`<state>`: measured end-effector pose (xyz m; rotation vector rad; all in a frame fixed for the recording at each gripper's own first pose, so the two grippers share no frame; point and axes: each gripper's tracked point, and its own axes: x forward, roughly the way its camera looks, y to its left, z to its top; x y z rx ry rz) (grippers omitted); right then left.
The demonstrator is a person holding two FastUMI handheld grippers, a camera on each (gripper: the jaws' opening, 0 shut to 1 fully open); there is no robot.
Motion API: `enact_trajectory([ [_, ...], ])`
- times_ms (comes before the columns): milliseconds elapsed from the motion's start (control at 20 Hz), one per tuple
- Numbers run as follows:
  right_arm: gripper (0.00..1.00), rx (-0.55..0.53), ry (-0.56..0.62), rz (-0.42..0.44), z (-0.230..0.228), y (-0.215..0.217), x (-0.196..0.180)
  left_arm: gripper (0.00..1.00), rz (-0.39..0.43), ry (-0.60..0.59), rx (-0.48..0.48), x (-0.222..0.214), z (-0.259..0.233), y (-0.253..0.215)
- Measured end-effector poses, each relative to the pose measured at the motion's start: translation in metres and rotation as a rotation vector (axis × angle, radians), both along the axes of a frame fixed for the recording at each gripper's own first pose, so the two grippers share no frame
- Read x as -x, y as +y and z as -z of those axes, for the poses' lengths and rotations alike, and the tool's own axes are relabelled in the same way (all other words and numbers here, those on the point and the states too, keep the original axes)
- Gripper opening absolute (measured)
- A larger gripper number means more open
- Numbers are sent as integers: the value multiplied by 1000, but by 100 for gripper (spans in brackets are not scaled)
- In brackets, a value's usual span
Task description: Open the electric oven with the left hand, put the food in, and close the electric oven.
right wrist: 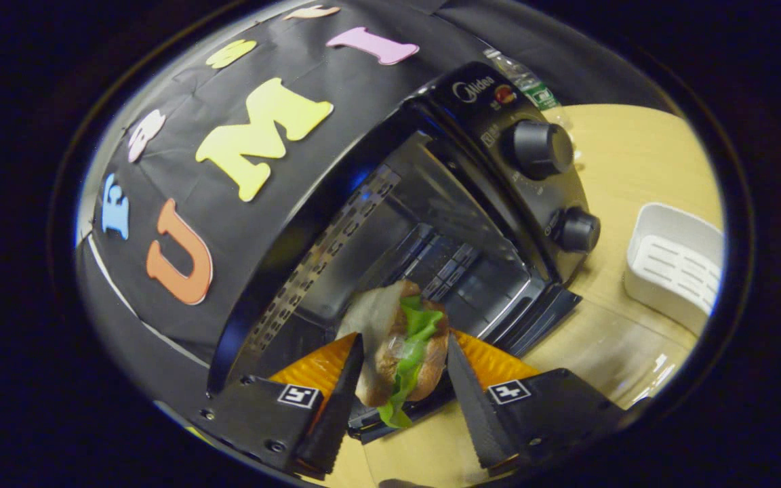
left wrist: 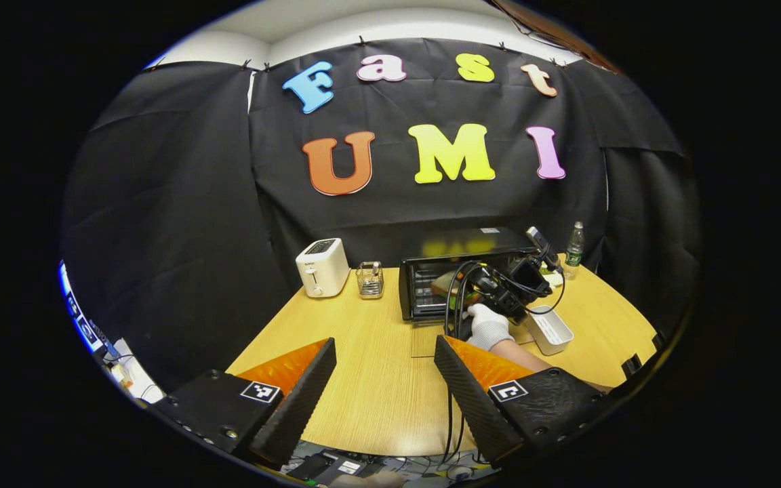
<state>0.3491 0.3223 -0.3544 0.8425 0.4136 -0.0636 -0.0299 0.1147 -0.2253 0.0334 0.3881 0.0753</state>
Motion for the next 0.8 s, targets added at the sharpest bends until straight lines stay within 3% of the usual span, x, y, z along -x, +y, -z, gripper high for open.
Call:
enact_trajectory([
  [100, 83, 125, 2, 0, -3, -13, 1, 96, -10, -3, 1, -1, -1, 3],
  [150, 99, 175, -13, -11, -11, -16, 2, 96, -15, -12, -1, -3, -4, 4],
  [350, 100, 291, -18, -115, -25, -18, 23, 96, -38, -41, 2, -11, -13, 9],
  [400, 89, 317, -39, -129, -33, -21, 30, 96, -39, -51, 7, -13, -15, 9],
  [450, 100, 363, -43, -158, -41, -28, 42, 96, -48, -58, 8, -15, -17, 9],
  [500, 89, 409, -57, -176, -50, -37, 53, 96, -56, -71, 6, -18, -20, 10],
  [550, 100, 450, -75, -196, -61, -45, 65, 96, -54, -81, 12, -20, -22, 9],
  [800, 100, 628, -101, -252, -109, -110, 129, 96, -36, -89, 28, -37, -20, -1],
])
